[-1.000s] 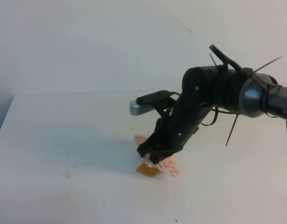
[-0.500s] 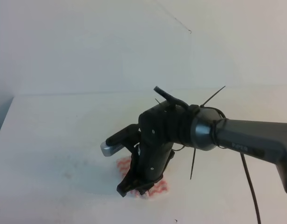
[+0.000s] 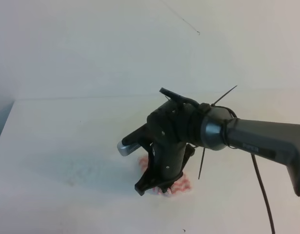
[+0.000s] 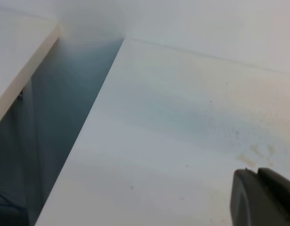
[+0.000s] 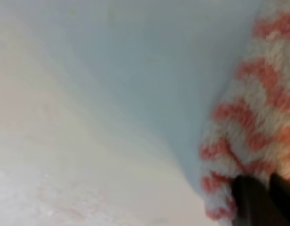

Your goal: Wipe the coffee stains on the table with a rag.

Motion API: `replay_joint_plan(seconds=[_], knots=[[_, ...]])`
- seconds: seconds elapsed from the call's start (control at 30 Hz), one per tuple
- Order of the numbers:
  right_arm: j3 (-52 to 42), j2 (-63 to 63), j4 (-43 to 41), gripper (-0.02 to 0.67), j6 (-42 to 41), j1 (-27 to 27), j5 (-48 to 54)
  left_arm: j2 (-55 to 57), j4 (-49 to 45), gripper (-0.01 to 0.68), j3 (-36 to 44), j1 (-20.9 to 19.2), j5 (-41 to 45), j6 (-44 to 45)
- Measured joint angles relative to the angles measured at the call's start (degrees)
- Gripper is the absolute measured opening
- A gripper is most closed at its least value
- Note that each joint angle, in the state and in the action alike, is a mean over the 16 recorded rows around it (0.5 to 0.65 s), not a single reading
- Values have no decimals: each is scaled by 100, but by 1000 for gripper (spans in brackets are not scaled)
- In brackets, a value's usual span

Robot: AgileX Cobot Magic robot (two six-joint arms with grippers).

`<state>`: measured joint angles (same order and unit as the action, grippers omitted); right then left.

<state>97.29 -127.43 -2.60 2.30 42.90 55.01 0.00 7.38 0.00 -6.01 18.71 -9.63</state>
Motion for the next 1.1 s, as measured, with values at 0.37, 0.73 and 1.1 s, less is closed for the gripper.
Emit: replay_joint_plan(seconds=[0.37, 0.73, 1.1], knots=[[84, 114, 73, -4, -196, -740, 408, 0, 0, -1, 0, 0, 0, 0], [-460, 1112, 326, -4, -541, -1604, 59, 0, 0, -1, 0, 0, 0, 0], [-1281, 2413, 514, 22, -701, -2080, -520, 0, 0, -1, 0, 0, 0, 0]])
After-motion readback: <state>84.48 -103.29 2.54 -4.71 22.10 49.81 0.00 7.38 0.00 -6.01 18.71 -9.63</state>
